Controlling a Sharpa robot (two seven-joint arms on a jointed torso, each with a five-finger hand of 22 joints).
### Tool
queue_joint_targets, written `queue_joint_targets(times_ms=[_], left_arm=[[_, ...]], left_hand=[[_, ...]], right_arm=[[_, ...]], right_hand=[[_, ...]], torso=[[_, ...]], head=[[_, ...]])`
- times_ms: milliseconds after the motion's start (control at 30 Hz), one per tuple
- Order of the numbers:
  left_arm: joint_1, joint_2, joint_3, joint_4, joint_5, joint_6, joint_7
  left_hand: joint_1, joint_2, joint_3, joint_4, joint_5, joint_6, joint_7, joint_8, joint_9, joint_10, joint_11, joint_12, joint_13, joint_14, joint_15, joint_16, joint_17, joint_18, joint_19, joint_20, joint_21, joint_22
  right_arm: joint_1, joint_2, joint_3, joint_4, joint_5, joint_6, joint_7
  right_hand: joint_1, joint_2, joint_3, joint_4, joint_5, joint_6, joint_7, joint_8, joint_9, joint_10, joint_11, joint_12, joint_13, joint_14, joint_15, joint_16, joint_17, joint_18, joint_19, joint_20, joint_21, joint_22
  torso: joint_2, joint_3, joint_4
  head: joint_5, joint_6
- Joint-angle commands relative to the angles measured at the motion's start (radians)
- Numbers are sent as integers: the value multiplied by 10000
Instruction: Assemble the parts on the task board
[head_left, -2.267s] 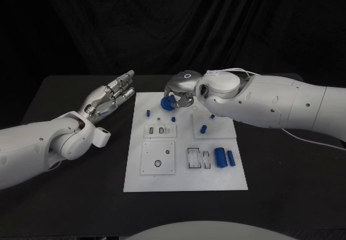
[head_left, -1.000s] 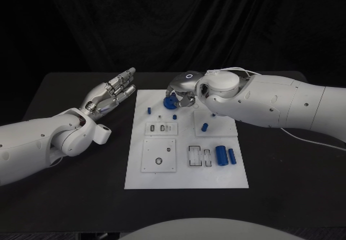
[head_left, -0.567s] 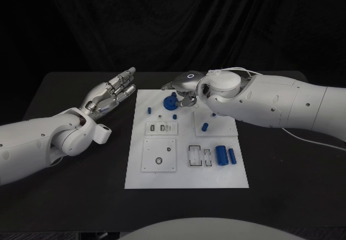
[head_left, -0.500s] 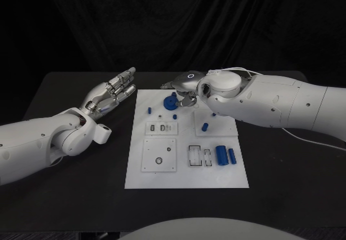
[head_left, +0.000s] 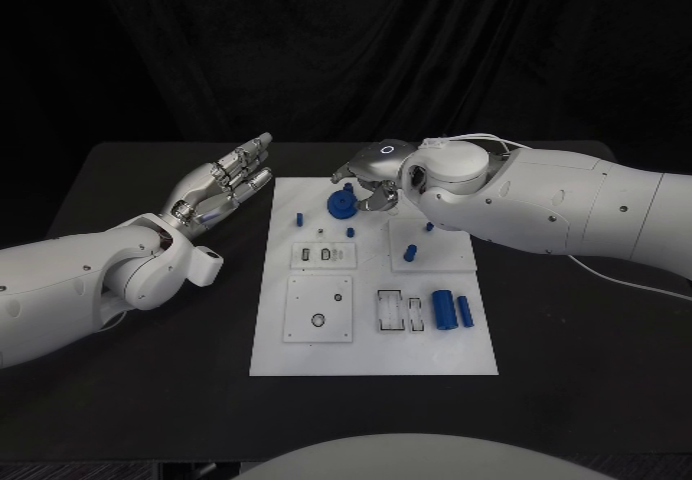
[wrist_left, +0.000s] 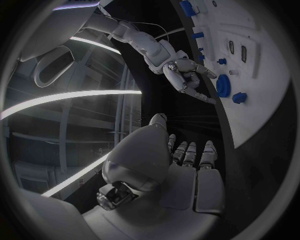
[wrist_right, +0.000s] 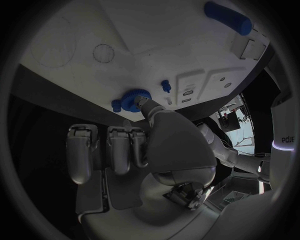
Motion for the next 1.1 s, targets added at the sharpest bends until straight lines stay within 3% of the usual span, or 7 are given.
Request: queue_joint_targets(times_ms=[33, 167, 400, 600, 867, 1100], left_arm=[[20, 8, 8, 10, -23, 111, 1146], [20, 16, 8, 9, -23, 115, 1146], [20, 22, 8, 6, -23, 118, 1144], [20, 28, 8, 1, -24, 120, 1141], [20, 26, 8, 3, -24, 120, 1138], [19, -13, 8, 14, -24, 107, 1134]], left_hand=[[91, 7, 55, -13, 70, -7, 74, 23, 8, 0, 81, -25, -7, -23, 75, -36, -9, 173, 1, 62, -13, 2], [91, 7, 55, -13, 70, -7, 74, 23, 8, 0, 81, -25, -7, -23, 75, -36, -9, 173, 1, 62, -13, 2], [95, 12, 63, -16, 74, -9, 77, 23, 8, -1, 83, -25, -7, -23, 77, -36, -9, 173, 1, 66, -13, 3], [113, 48, 99, -22, 80, -11, 83, 22, 7, -2, 87, -25, -7, -23, 80, -36, -9, 173, 3, 78, -12, 4], [117, 55, 106, -24, 81, -12, 84, 22, 7, -2, 87, -25, -7, -23, 81, -36, -9, 173, 3, 80, -12, 4], [127, 69, 126, -29, 79, -6, 86, 23, 8, -4, 89, -26, -8, -23, 83, -36, -9, 173, 4, 86, -10, 5]], right_arm=[[-37, -27, 3, 41, -62, -1, -62], [-44, -45, 3, 65, -62, 70, -57], [-54, -66, 3, 68, -62, 180, -43], [-58, -82, 3, 62, -62, 131, -21], [-60, -110, 3, 54, -62, -45, -68], [-28, -335, 10, 185, -62, -613, -93]], right_hand=[[16, 130, -63, 16, 78, 406, 16, 87, 73, 1041, 22, 53, 2634, 1073, -16, 28, 2634, 51, 783, -11, -20, 2464], [38, 164, -48, 4, 180, 1860, 132, 419, 353, 1041, 105, 53, 2634, 1073, 47, 28, 2634, 47, 793, 37, -8, 2469], [4, 184, 16, 23, 246, 2833, 269, 643, 516, 1041, 226, 53, 2634, 1073, 154, 28, 2634, 42, 803, 142, 7, 2476], [-12, 207, 18, 24, 246, 3374, 270, 772, 670, 1041, 232, 53, 2634, 1073, 164, 28, 2634, 49, 789, 161, -16, 2467], [-28, 201, -41, 13, 225, 3658, 267, 867, 817, 1041, 230, 53, 2634, 1073, 165, 28, 2634, 50, 786, 163, -19, 2466], [-9, 153, -165, -47, 133, 3768, 254, 941, 1049, 1041, 228, 53, 2634, 1073, 165, 28, 2634, 57, 772, 165, -42, 2457]], torso=[[2, 4, 4], [-1, 2, 7], [4, -3, 11], [1, -2, 13], [1, 2, 12], [-5, 2, -2]], head=[[-8, -4], [-10, -11], [-12, -34], [-3, -45], [43, -83], [127, -122]])
